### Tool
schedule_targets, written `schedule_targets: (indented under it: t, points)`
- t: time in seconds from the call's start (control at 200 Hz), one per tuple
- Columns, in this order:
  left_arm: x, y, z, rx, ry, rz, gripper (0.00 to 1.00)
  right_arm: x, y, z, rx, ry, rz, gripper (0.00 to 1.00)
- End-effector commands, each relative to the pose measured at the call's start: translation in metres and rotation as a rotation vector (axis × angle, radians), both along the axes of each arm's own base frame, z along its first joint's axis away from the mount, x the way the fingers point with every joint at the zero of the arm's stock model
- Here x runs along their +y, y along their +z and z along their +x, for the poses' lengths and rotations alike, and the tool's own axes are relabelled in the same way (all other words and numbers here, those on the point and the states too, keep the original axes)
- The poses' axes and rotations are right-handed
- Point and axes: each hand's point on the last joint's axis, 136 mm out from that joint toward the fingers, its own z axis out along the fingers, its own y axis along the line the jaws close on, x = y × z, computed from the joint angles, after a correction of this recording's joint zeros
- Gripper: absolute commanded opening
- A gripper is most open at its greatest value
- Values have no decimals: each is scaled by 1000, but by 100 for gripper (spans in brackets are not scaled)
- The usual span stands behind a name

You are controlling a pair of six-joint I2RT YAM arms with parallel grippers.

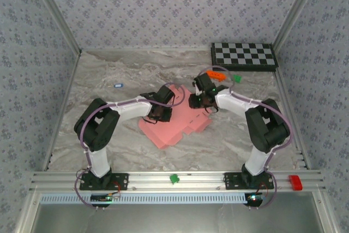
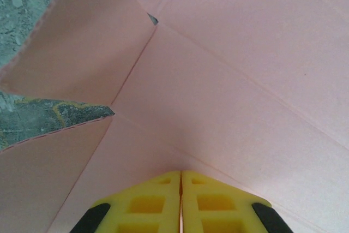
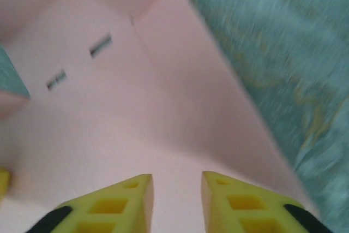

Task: Fold the paper box

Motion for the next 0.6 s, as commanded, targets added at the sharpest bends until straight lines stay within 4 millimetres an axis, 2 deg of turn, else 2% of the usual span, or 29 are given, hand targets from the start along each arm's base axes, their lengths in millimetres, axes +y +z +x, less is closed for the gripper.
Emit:
schedule_targets:
  t: [0.0,0.24,0.595]
  points:
    - [16,-14,-3,28,-4,83,8,-9,-1,16,40,79,-22,36]
    - [15,-13,-3,29,-4,84,9,-19,-18,45,121,137,33,49]
    - [16,-13,-2,30,8,87,9,-21,-38,41,203,182,99,51]
